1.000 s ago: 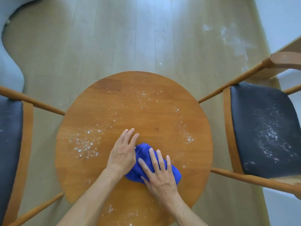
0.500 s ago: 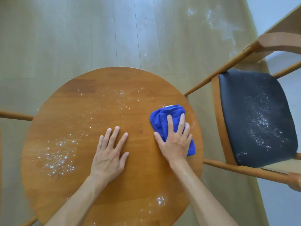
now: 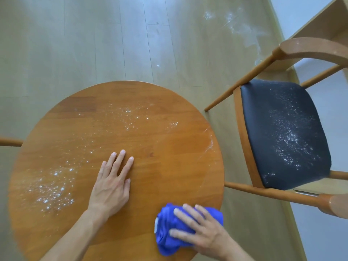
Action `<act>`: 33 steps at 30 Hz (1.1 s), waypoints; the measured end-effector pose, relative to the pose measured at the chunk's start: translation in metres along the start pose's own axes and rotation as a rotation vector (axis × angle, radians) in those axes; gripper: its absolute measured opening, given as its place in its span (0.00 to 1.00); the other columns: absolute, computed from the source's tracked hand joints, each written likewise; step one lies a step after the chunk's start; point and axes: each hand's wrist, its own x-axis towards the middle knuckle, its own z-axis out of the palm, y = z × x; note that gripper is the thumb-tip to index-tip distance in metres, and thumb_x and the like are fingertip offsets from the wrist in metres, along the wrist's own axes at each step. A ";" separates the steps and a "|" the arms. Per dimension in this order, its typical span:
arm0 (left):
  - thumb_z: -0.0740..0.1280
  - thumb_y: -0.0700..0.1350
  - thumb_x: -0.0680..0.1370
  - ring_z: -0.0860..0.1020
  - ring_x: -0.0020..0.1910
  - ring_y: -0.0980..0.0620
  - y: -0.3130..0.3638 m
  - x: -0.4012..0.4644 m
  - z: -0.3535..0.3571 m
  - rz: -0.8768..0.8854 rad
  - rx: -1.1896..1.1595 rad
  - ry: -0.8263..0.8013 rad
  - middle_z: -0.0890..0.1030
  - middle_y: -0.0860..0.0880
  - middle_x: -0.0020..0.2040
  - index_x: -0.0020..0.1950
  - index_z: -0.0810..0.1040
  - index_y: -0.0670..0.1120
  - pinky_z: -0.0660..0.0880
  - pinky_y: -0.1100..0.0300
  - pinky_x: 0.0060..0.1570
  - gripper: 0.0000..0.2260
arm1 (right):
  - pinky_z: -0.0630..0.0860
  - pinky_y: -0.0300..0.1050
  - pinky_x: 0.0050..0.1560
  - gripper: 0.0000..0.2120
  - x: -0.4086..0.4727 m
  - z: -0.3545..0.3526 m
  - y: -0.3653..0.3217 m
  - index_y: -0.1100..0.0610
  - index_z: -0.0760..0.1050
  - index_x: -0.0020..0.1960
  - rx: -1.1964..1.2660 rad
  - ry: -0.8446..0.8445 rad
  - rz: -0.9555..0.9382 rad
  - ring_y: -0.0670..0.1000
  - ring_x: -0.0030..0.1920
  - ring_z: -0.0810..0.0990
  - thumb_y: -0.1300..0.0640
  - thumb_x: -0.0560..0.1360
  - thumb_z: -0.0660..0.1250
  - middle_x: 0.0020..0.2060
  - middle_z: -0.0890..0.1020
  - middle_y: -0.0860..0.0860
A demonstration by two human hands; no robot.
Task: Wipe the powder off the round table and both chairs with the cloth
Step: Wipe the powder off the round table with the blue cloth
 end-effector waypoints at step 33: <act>0.50 0.52 0.74 0.52 0.78 0.49 -0.007 0.005 -0.003 0.005 -0.166 0.049 0.57 0.47 0.78 0.73 0.68 0.41 0.50 0.51 0.76 0.30 | 0.77 0.56 0.53 0.19 0.077 -0.020 0.127 0.48 0.78 0.64 -0.083 0.027 0.164 0.62 0.63 0.77 0.50 0.73 0.68 0.67 0.74 0.59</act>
